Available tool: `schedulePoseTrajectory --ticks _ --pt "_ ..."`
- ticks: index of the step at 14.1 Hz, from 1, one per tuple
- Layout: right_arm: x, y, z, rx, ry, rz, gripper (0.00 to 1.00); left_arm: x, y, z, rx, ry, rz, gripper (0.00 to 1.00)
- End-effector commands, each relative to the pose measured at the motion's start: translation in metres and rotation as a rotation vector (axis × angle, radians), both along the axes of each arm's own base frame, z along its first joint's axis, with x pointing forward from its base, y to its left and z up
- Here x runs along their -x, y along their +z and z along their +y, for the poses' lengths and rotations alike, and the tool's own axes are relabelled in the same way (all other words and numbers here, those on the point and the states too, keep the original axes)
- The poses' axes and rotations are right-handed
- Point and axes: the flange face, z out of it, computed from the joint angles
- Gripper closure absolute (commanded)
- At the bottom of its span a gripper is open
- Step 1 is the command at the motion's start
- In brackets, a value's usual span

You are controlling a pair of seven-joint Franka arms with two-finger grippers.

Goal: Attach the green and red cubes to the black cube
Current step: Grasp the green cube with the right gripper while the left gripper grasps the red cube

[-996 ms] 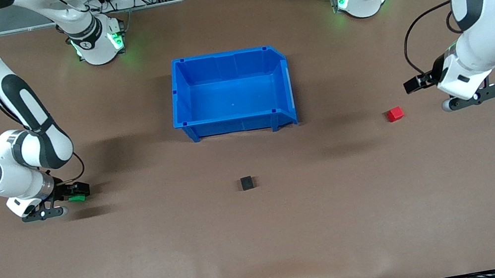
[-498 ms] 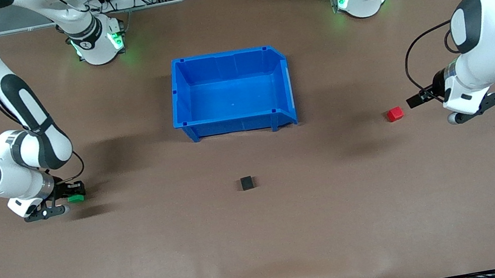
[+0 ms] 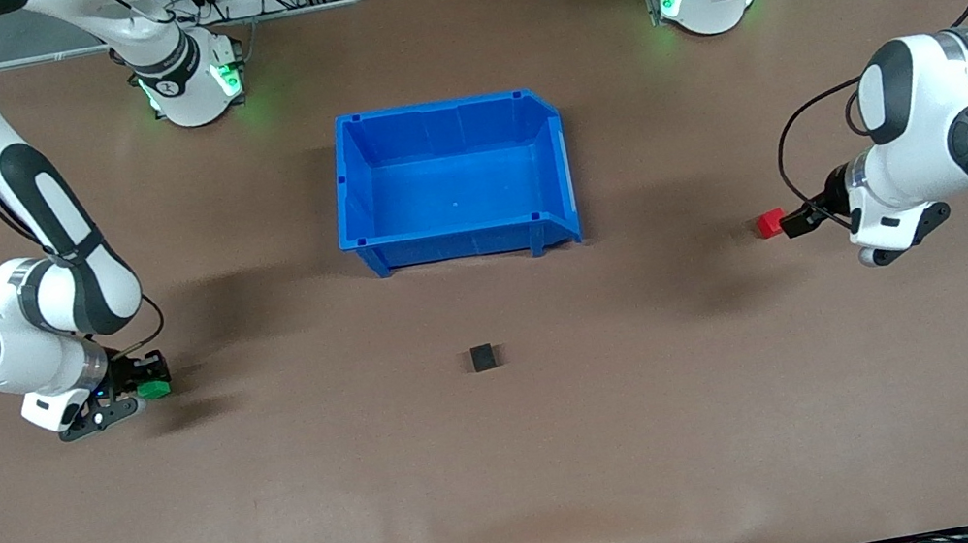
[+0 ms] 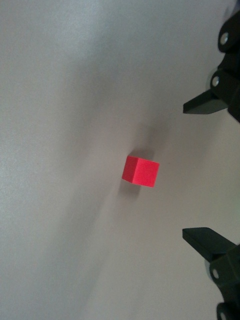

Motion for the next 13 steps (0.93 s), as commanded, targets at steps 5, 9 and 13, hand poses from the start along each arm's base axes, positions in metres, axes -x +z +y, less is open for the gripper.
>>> schedulePoseTrajectory --ticks 5,9,13 --pt "-0.02 0.029 0.015 -0.037 0.359 -0.033 1.0 0.006 -0.056 0.004 0.013 0.027 -0.025 0.0" --pt "-0.03 0.039 0.033 -0.057 0.507 -0.031 1.0 0.014 -0.077 0.004 0.019 0.026 -0.052 0.0" --pt "-0.039 0.048 0.06 -0.084 0.684 -0.016 1.0 0.014 -0.092 0.013 0.016 0.03 -0.058 0.1"
